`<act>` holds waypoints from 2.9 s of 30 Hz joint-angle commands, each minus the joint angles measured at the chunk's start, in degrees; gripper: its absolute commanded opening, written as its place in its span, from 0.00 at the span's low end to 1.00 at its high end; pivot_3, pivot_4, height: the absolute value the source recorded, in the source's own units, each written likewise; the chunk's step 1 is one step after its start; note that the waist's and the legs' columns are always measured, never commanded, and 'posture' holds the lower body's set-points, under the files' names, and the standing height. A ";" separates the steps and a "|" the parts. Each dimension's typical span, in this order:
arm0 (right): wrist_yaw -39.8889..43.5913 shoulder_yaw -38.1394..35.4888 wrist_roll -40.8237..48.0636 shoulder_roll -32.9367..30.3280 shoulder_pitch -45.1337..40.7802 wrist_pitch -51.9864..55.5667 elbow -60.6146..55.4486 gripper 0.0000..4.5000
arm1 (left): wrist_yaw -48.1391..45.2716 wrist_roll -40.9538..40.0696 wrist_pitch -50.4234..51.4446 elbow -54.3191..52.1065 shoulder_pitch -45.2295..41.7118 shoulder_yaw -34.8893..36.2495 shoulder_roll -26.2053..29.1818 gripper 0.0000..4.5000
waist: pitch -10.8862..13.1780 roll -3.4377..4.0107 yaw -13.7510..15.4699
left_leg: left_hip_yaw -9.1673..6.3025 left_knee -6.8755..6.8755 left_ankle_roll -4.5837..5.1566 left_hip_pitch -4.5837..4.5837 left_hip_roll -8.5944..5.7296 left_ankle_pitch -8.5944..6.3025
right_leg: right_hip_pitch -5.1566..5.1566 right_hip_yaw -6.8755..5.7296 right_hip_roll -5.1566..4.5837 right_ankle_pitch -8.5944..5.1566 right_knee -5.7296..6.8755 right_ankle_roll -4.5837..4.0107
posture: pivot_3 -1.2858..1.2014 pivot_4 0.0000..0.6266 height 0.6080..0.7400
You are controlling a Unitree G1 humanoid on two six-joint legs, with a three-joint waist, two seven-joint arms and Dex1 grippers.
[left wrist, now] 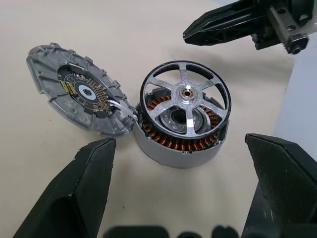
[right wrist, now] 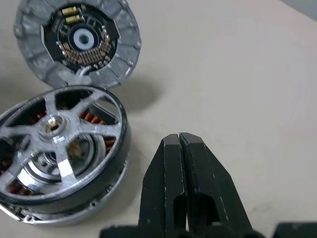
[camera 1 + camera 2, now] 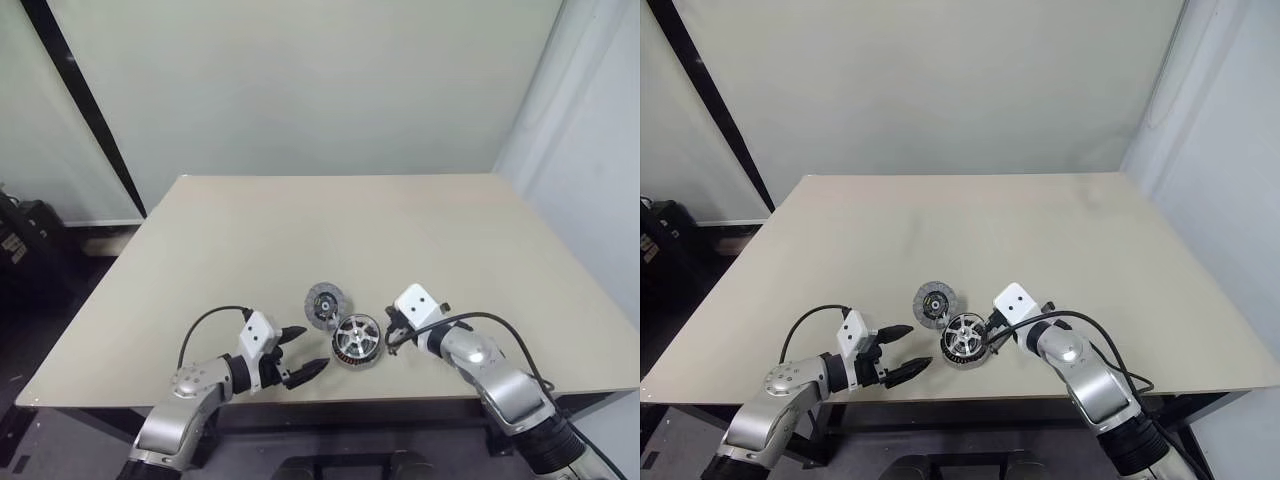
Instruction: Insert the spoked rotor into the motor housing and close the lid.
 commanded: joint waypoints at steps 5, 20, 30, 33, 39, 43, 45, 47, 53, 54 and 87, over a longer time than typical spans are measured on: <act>3.38 1.85 -1.68 2.04 0.40 0.07 -2.19 0.01 | -0.34 -0.65 -0.59 -1.22 -0.37 1.03 0.47 1.00 | -0.01 -0.02 0.00 | -0.01 -0.05 0.00 0.00 0.00 0.00 | -0.01 -0.01 0.01 0.00 0.04 0.00 | 0.52 0.00 1.00; 4.63 -0.79 -2.32 4.51 -0.17 -1.56 -2.93 0.01 | -0.24 -0.54 -0.78 -0.99 -0.39 1.10 0.41 1.00 | -0.01 -0.04 0.01 | -0.01 0.00 0.00 0.03 0.00 0.00 | 0.02 -0.02 0.00 0.00 0.04 0.00 | 0.52 0.00 1.00; 6.33 0.85 -2.96 8.00 1.50 -3.16 6.23 0.01 | -0.29 -0.52 -0.91 -0.90 -0.90 0.96 0.24 1.00 | -0.03 -0.09 0.01 | -0.02 0.00 0.00 0.08 0.00 0.00 | 0.10 -0.04 0.00 0.00 0.05 0.00 | 0.52 0.00 1.00; 6.03 2.06 -4.88 7.71 1.63 -4.35 10.59 0.01 | -0.22 -0.56 -0.85 -1.18 -0.83 1.05 0.29 1.00 | -0.04 -0.07 -0.01 | -0.02 0.04 0.00 0.09 0.00 0.00 | 0.13 -0.04 -0.02 0.00 0.05 0.00 | 0.52 0.00 1.00; 7.27 0.00 -3.21 8.13 1.69 -3.86 8.09 0.01 | -0.02 -0.67 -0.73 -1.71 -0.37 1.40 0.52 1.00 | -0.14 -0.22 -0.03 | -0.04 0.05 -0.22 0.19 0.04 -0.13 | 0.18 -0.08 -0.02 0.00 0.05 0.00 | 0.52 0.00 1.00; 10.34 -1.88 -1.01 6.56 0.02 0.80 1.13 0.21 | 0.35 -0.85 -0.44 -1.86 -0.22 1.59 0.35 1.00 | -0.14 -0.22 0.01 | -0.05 0.06 -0.21 0.15 0.02 -0.12 | 0.16 -0.08 -0.02 0.00 0.05 0.00 | 0.52 0.00 1.00; 12.77 -1.99 -0.76 4.53 -1.56 3.40 -2.88 0.37 | 0.42 -1.44 0.94 -2.44 -0.29 1.70 0.55 1.00 | -0.14 -0.22 0.01 | -0.04 0.06 -0.04 0.12 0.01 -0.01 | 0.15 -0.07 -0.02 0.00 0.05 0.00 | 0.52 0.00 1.00; 15.80 -0.94 -0.90 1.56 -3.03 5.66 -6.05 0.53 | 1.00 -2.24 3.93 -3.53 -0.50 1.88 0.91 0.96 | -0.14 -0.22 0.01 | -0.03 0.04 -0.02 0.09 0.01 -0.01 | 0.15 -0.07 -0.02 0.00 0.05 0.00 | 0.52 0.00 1.00; 25.13 6.38 -5.44 -10.20 -7.76 7.82 -12.53 0.61 | 3.97 -5.42 19.15 -9.34 -1.86 2.53 4.43 0.55 | -0.13 -0.24 0.01 | -0.11 -0.01 -0.03 0.11 0.01 -0.01 | 0.09 -0.18 -0.02 0.00 0.05 0.00 | 0.52 0.00 1.00; 26.58 7.94 -6.58 -11.95 -8.58 8.04 -13.21 0.61 | 4.76 -6.15 22.98 -10.54 -2.31 2.71 5.37 0.47 | -0.11 -0.26 0.00 | -0.10 -0.01 -0.04 0.10 0.01 -0.02 | 0.07 -0.17 -0.02 0.00 0.06 0.00 | 0.52 0.00 1.00; 37.92 24.03 -22.78 -8.76 -19.33 0.74 1.71 0.53 | 12.13 -6.07 43.85 -14.64 -7.82 0.26 11.26 0.00 | -0.09 -0.51 0.01 | -0.09 0.05 -0.08 0.13 0.00 -0.02 | 0.12 -0.20 -0.02 0.01 0.08 0.00 | 0.52 0.00 1.00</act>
